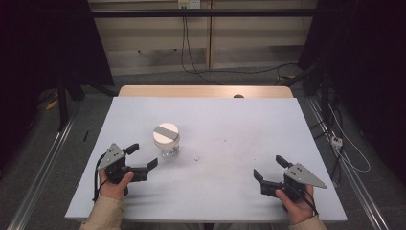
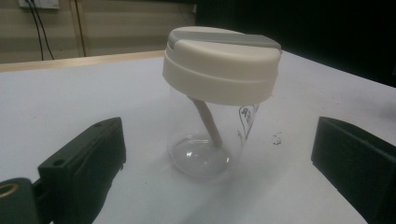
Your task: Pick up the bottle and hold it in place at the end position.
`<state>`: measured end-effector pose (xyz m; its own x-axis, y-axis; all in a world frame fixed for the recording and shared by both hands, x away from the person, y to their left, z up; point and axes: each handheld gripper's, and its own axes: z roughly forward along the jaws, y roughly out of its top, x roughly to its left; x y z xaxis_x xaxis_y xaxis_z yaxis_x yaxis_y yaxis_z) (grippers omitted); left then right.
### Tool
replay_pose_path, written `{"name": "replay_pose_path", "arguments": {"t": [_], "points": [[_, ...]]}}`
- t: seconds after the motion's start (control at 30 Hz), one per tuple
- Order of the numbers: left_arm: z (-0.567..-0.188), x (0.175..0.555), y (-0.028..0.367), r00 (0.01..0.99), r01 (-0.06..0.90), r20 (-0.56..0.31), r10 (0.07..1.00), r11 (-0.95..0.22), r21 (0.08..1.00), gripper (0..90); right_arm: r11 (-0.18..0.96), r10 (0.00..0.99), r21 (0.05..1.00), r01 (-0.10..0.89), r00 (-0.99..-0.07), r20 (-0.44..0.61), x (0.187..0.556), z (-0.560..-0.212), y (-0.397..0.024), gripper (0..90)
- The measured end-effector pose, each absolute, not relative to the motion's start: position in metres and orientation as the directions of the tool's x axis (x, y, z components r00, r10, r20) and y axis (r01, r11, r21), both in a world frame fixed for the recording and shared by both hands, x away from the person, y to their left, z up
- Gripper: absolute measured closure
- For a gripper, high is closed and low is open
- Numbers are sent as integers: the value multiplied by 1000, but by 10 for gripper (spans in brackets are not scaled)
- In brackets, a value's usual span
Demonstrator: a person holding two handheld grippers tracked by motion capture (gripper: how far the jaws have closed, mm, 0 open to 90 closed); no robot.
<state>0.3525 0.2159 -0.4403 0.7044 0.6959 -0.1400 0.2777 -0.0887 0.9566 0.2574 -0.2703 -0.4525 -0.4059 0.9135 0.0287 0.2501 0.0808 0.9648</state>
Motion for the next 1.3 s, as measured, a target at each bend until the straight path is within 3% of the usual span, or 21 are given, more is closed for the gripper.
{"name": "replay_pose_path", "arguments": {"t": [1.3], "points": [[-445,373,171,649,337,-118,752,-146,930,30,83,915,964,252,-403,27,259,-453,-270,55]]}}
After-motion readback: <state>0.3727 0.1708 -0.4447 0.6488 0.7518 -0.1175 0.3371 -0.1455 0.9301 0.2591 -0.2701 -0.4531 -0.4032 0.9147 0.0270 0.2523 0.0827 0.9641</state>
